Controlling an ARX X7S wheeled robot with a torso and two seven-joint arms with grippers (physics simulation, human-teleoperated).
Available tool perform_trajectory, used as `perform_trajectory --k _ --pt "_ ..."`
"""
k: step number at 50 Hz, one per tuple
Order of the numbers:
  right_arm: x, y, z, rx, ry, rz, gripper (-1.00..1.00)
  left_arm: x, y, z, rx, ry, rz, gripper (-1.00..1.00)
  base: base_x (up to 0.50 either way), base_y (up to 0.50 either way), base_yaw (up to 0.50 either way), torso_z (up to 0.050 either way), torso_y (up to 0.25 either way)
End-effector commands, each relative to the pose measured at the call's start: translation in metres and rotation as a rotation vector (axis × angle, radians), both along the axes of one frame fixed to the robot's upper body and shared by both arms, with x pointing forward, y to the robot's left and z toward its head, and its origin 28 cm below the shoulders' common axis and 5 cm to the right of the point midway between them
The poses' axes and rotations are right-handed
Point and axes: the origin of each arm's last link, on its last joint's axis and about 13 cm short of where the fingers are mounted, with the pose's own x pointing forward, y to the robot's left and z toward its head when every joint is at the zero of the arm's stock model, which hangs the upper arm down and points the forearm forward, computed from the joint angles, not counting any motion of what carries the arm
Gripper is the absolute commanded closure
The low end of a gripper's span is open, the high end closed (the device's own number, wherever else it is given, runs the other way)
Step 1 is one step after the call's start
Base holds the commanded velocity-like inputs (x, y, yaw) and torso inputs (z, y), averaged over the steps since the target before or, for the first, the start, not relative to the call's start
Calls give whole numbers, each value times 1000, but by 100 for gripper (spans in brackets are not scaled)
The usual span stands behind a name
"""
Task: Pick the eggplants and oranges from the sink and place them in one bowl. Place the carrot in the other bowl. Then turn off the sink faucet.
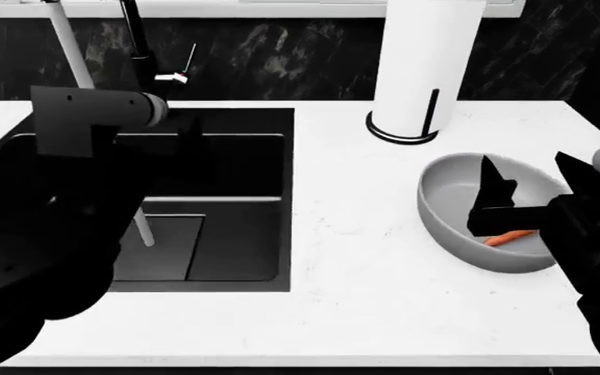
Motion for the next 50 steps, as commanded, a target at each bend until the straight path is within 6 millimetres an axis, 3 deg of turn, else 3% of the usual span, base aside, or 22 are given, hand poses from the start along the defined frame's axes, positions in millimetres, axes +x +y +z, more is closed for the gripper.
perform_trajectory --k 1,50 --pt "0 1 0 -4 -3 -3 -100 -2 1 -2 -7 4 5 -100 0 500 0 0 0" --pt "2 2 -5 -11 5 7 -100 -5 1 -11 -23 37 -27 -100 103 489 0 0 0"
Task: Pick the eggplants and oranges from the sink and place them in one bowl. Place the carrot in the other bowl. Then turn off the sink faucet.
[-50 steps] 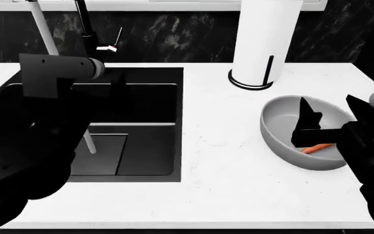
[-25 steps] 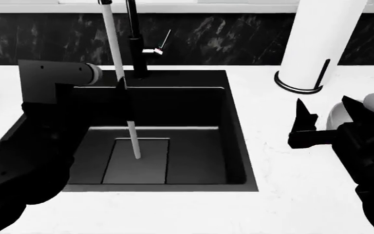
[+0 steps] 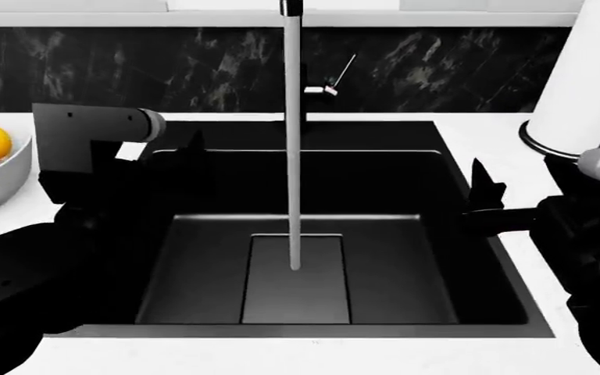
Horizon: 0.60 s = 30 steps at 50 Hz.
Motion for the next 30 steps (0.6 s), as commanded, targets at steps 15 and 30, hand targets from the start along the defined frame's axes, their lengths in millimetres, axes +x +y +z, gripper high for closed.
perform_trajectory --k 15,30 --pt "-2 -2 2 -1 -8 -17 -100 0 -3 0 -3 5 -17 -100 106 143 0 0 0" --pt "-2 -2 -3 -8 0 -12 -100 0 -4 -3 0 11 -21 -100 107 0 0 0 0"
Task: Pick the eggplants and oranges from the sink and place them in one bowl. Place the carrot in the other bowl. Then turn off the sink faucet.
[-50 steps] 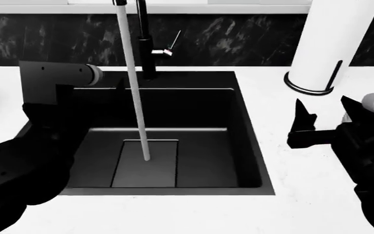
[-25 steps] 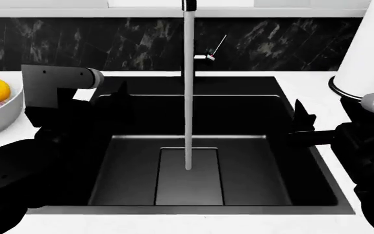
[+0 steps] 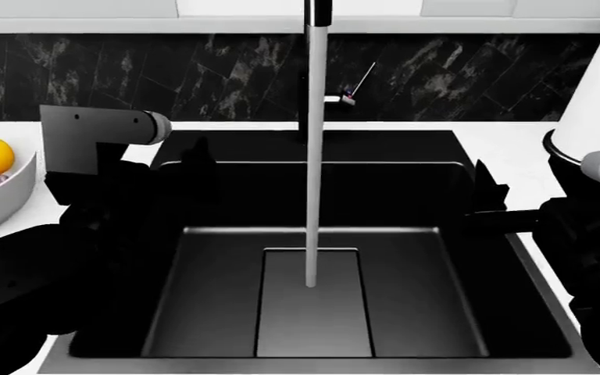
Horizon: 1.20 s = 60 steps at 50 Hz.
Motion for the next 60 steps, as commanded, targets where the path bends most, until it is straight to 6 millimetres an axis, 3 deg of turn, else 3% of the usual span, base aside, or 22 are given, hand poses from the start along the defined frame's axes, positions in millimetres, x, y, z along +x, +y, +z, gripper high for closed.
perform_trajectory --k 1,24,52,53,54,55,56,60 --pt "0 0 -2 -2 2 0 -100 0 -1 -2 3 4 -5 -100 113 0 0 0 0" --pt "-1 1 -8 -1 27 5 -100 0 0 -4 12 16 -4 -100 223 0 0 0 0" --pt "-3 1 -6 26 25 -1 -100 0 0 -3 -7 20 -7 -100 2 0 0 0 0" --pt "-5 13 -23 144 -155 29 -100 -23 8 -41 -135 217 0 -100 0 0 0 0 0" --pt "1 3 8 54 -169 12 -100 -6 -1 -17 -9 70 -22 -100 0 0 0 0 0" --pt "0 4 1 39 -37 10 -100 -2 -1 -5 -11 16 -10 -100 0 0 0 0 0" --pt "-1 4 -3 22 19 10 -100 -3 -1 -5 -10 20 -11 -100 0 0 0 0 0" --pt "-1 2 0 19 20 3 -100 -4 0 -2 13 24 -25 -100 0 0 0 0 0"
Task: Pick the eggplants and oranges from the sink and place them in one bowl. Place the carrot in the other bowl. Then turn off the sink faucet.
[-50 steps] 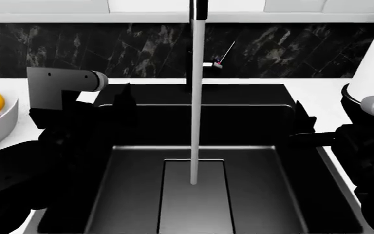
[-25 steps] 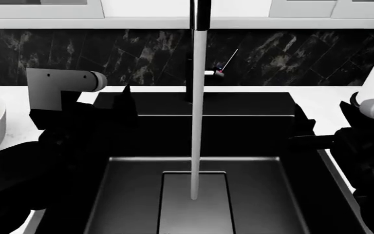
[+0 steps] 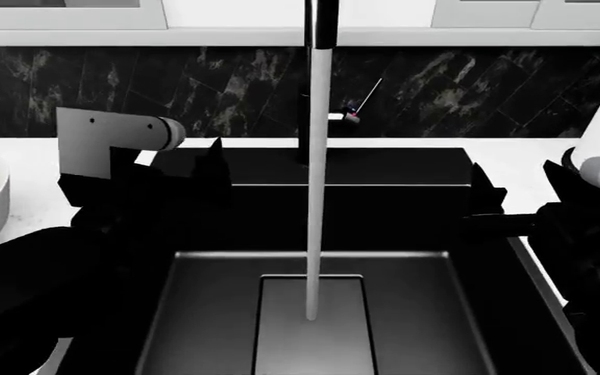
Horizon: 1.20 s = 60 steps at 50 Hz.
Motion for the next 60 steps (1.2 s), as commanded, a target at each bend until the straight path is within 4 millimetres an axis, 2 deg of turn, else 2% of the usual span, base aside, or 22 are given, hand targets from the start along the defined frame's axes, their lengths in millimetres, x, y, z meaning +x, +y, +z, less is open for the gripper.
perform_trajectory --k 1,6,14,20,29,33,38,40,43,49,51,60 --pt "1 -1 5 -26 15 -3 -100 -2 9 0 -2 17 36 -100 0 0 0 0 0" --pt "3 0 1 -18 11 -3 -100 2 6 -5 -38 45 82 -100 0 0 0 0 0" --pt "5 0 6 -22 3 -1 -100 4 7 -1 -55 34 90 -100 0 0 0 0 0" --pt "23 -2 24 -23 12 11 -100 11 4 11 -44 0 80 -100 0 0 0 0 0" --pt "82 -12 62 -33 56 33 -100 49 5 29 -14 -25 99 -100 0 0 0 0 0" --pt "120 -20 76 3 88 43 -100 82 7 52 14 -33 103 -100 0 0 0 0 0" --pt "155 -32 97 -18 69 33 -100 112 0 63 27 -37 90 -100 0 0 0 0 0" --pt "168 -34 100 -50 95 62 -100 123 0 66 34 -30 88 -100 0 0 0 0 0" --pt "189 -33 110 -68 93 77 -100 137 -1 83 30 -50 84 -100 0 0 0 0 0" --pt "192 -28 110 -47 132 78 -100 152 -7 92 23 -65 87 -100 0 0 0 0 0" --pt "193 -26 109 -44 134 80 -100 154 -9 86 43 -53 85 -100 0 0 0 0 0" --pt "195 -14 109 2 144 84 -100 179 -14 94 -32 -31 135 -100 0 0 0 0 0"
